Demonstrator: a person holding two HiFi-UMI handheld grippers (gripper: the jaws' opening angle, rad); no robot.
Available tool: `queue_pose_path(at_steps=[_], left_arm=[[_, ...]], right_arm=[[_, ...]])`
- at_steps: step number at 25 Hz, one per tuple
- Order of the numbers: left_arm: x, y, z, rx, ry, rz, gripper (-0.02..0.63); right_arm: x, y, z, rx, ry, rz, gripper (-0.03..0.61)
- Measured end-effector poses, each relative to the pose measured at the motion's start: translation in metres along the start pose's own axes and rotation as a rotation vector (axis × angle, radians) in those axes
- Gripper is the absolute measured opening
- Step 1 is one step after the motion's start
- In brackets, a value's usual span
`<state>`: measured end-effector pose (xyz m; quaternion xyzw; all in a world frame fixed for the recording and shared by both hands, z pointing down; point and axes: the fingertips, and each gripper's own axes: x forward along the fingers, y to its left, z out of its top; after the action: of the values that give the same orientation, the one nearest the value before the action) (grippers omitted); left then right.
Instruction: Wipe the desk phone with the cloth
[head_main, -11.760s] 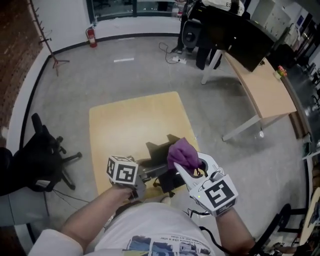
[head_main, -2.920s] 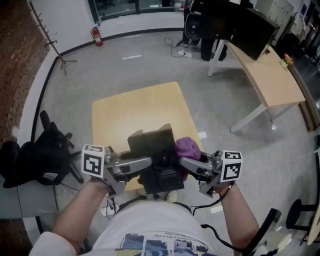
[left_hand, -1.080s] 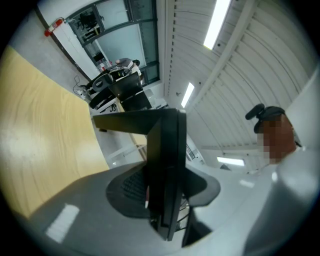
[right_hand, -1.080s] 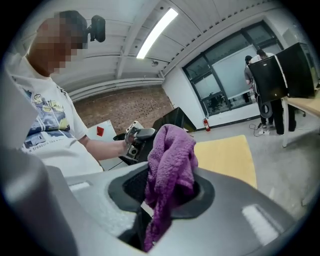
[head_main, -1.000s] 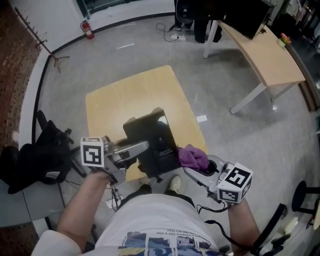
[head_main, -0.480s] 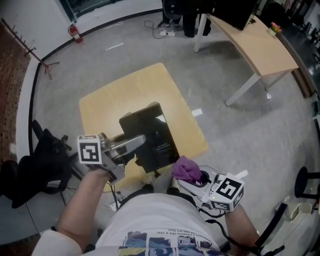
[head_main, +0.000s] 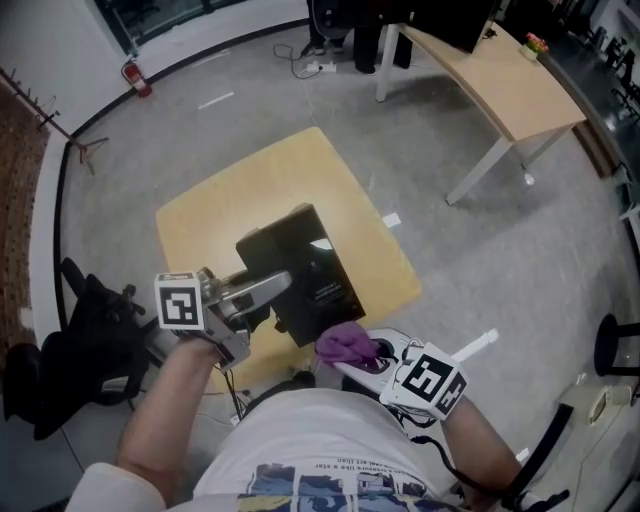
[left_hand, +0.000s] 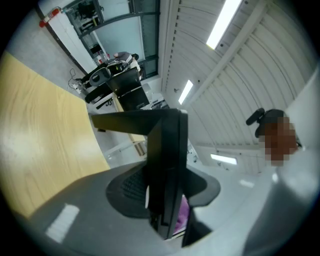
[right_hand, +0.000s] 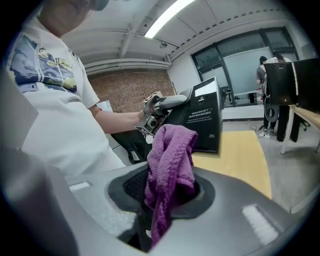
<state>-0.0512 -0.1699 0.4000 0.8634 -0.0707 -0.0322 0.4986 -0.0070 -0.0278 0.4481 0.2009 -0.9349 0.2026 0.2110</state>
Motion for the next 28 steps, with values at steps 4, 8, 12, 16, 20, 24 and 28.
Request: queue_pose_path(at_steps=[4, 8, 12, 16, 20, 24, 28], left_arm=[[-0.01, 0.007, -0.003, -0.005, 0.032, -0.022, 0.181], [-0.015, 0.016, -0.006, -0.006, 0.07, -0.04, 0.181], [-0.014, 0.033, -0.006, -0.005, 0.112, -0.039, 0.181], [-0.006, 0.062, -0.012, -0.012, 0.159, -0.015, 0.181], [0.0, 0.095, -0.02, -0.066, 0.177, -0.011, 0.181], [0.01, 0.125, -0.03, -0.113, 0.197, -0.03, 0.181], [0.023, 0.158, -0.032, -0.101, 0.233, -0.034, 0.181]], right_arm=[[-0.009, -0.014, -0.012, 0.044, 0.008, -0.063, 0.105], [-0.027, -0.037, -0.018, 0.103, -0.007, -0.185, 0.104], [-0.047, -0.062, -0.025, 0.158, -0.013, -0.351, 0.104], [-0.061, -0.075, -0.032, 0.188, 0.009, -0.473, 0.104], [-0.064, -0.073, -0.03, 0.229, 0.004, -0.528, 0.104], [-0.063, -0.066, -0.029, 0.255, 0.009, -0.541, 0.105], [-0.068, -0.065, -0.026, 0.262, 0.004, -0.573, 0.104]])
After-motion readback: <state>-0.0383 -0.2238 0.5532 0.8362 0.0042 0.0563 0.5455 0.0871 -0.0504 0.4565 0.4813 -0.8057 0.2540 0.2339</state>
